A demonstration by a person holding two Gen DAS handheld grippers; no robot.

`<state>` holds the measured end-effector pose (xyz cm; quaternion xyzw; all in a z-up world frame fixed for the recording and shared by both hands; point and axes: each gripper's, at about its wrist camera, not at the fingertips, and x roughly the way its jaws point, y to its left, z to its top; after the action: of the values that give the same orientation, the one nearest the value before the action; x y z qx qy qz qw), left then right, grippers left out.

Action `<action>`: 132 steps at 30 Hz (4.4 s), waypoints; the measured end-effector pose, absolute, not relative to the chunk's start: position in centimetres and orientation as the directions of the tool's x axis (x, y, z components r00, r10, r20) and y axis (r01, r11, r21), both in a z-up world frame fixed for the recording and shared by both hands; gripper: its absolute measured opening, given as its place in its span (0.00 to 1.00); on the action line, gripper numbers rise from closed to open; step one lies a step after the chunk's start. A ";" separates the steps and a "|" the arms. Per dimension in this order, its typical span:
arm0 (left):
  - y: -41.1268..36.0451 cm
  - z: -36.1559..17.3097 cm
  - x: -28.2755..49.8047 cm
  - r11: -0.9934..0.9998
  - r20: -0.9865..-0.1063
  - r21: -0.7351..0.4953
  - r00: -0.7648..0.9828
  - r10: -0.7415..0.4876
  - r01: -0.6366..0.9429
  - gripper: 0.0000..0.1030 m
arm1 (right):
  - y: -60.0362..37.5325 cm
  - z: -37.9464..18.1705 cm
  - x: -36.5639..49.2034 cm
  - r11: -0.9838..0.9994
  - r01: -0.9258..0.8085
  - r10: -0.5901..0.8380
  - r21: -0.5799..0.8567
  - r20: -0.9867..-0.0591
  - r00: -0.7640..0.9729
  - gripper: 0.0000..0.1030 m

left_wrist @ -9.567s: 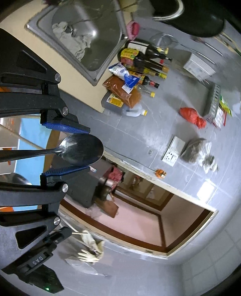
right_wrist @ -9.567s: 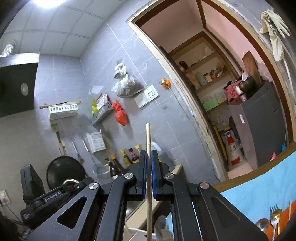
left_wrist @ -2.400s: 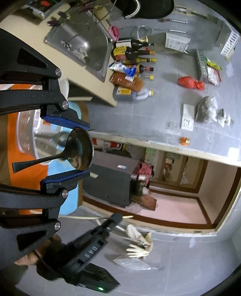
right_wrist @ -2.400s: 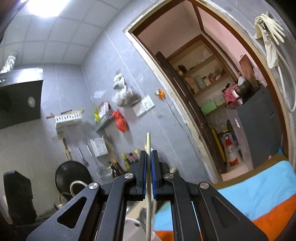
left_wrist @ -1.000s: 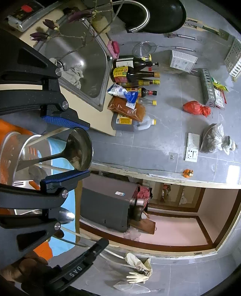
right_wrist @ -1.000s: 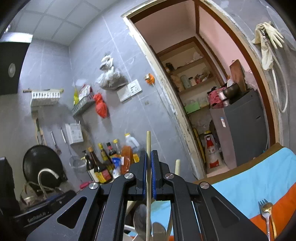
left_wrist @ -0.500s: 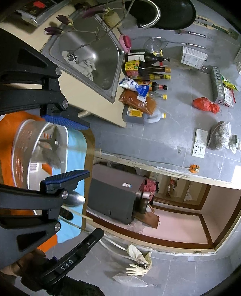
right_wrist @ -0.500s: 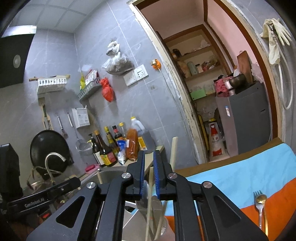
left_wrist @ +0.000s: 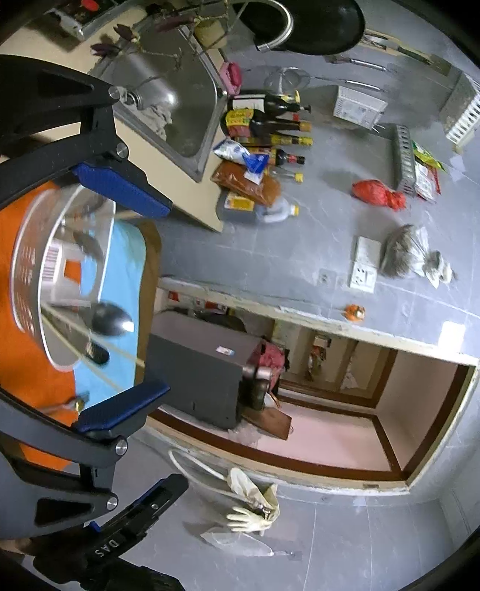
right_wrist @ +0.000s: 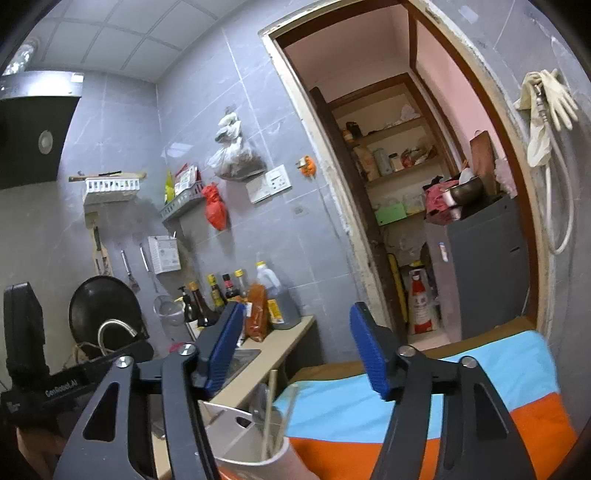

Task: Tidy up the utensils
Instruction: 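Withdraw both tools back over the gold spoon and fork on the cloth, then close the left tool on the silver fork while the right tool grasps the gold spoon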

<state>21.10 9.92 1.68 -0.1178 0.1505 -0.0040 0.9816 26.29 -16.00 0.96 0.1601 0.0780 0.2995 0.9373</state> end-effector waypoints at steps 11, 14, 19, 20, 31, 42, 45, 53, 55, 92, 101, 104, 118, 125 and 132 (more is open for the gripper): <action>2.2 1.3 21.7 0.981 -0.278 -0.193 0.956 -0.091 0.038 0.98 | -23.7 0.6 25.8 0.828 -0.476 0.521 0.296 -0.094 0.848 1.00; 0.5 0.5 21.9 0.979 -0.294 -0.195 0.948 -0.119 0.062 0.98 | -25.6 0.2 25.8 0.846 -0.450 0.496 0.288 -0.113 0.861 1.00; -2.0 -1.3 21.9 0.975 -0.330 -0.203 0.931 -0.154 0.090 0.98 | -28.4 -1.0 26.0 0.870 -0.412 0.462 0.271 -0.154 0.874 1.00; -2.4 -1.8 21.8 0.975 -0.341 -0.202 0.927 -0.156 0.090 0.98 | -28.9 -1.3 26.0 0.873 -0.407 0.458 0.269 -0.163 0.874 1.00; -6.3 -7.7 22.3 0.978 -0.482 -0.184 0.858 -0.180 0.102 0.98 | -31.9 -6.5 27.0 0.892 -0.375 0.443 0.253 -0.320 0.837 1.00; -7.0 -13.7 23.6 0.990 -0.595 -0.139 0.798 -0.098 0.018 0.98 | -31.0 -11.9 29.8 0.889 -0.383 0.457 0.250 -0.509 0.730 1.00; -6.5 -15.3 24.0 0.990 -0.631 -0.144 0.771 -0.080 -0.015 0.98 | -30.0 -12.7 30.7 0.884 -0.405 0.465 0.235 -0.545 0.698 1.00; -5.7 -16.6 24.3 0.987 -0.670 -0.148 0.741 -0.053 -0.063 0.98 | -26.8 -14.8 33.0 0.855 -0.470 0.490 0.218 -0.636 0.597 0.88; -5.5 -16.6 24.5 0.985 -0.677 -0.149 0.735 -0.041 -0.082 0.98 | -25.9 -15.4 33.6 0.848 -0.485 0.488 0.213 -0.671 0.558 0.78; -9.4 -16.3 29.2 0.982 -0.682 -0.143 0.707 -0.187 0.122 0.86 | -27.2 -17.6 36.8 0.880 -0.432 0.408 0.198 -0.781 0.472 0.02; -10.6 -17.8 35.5 0.961 -0.757 -0.170 0.596 -0.268 0.217 0.54 | -29.0 -18.0 37.0 0.869 -0.429 0.449 0.248 -0.760 0.470 0.01; -11.0 -18.1 37.2 0.956 -0.767 -0.177 0.575 -0.284 0.235 0.51 | -29.1 -18.0 37.2 0.864 -0.431 0.459 0.259 -0.757 0.466 0.01; -10.6 -18.3 40.7 0.950 -0.799 -0.206 0.521 -0.301 0.233 0.20 | -28.3 -17.8 38.5 0.864 -0.447 0.446 0.234 -0.767 0.461 0.08; -8.3 -18.1 37.7 0.956 -0.791 -0.254 0.537 -0.292 0.146 0.20 | -26.7 -17.6 39.8 0.862 -0.473 0.420 0.181 -0.777 0.468 0.24; -7.0 -17.9 36.1 0.948 -0.792 -0.299 0.526 -0.311 0.110 0.20 | -24.6 -17.8 41.3 0.872 -0.484 0.343 0.077 -0.800 0.492 0.25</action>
<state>36.12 -7.02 -17.87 -0.1066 0.4714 -0.1213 0.8670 41.29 -24.56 -17.78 -0.0793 0.4429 0.2405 0.8601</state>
